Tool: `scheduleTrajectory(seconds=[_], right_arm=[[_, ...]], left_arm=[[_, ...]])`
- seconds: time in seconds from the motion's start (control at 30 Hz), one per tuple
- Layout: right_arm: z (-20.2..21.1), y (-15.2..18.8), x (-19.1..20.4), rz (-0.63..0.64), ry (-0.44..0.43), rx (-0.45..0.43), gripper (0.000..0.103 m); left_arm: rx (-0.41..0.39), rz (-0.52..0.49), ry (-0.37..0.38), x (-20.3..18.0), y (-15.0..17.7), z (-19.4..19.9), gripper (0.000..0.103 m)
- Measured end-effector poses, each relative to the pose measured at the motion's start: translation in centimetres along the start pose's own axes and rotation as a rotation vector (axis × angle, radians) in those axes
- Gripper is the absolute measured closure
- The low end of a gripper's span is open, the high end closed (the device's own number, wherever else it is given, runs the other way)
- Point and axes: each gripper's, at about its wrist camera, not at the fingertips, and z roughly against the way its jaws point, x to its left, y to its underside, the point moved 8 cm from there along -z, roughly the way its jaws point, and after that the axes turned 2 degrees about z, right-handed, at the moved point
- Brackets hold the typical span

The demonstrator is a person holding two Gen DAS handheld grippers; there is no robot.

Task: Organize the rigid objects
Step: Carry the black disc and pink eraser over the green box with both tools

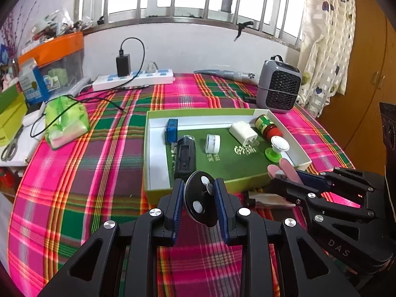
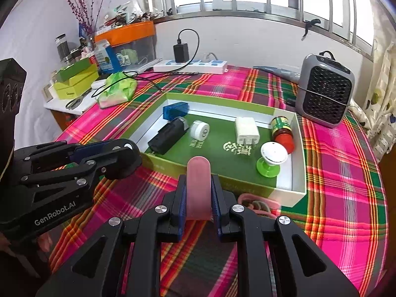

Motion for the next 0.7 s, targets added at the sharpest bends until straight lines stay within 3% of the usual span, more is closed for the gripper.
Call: scheduleTrajectory(seconds=[0.7], right_arm=[[-0.8,-2.7,-2.7,-0.021,0.023,-0.012,0.084]], left_arm=[[-0.013,0.006,0.009,-0.4,-3.3,-2.1,0.079]])
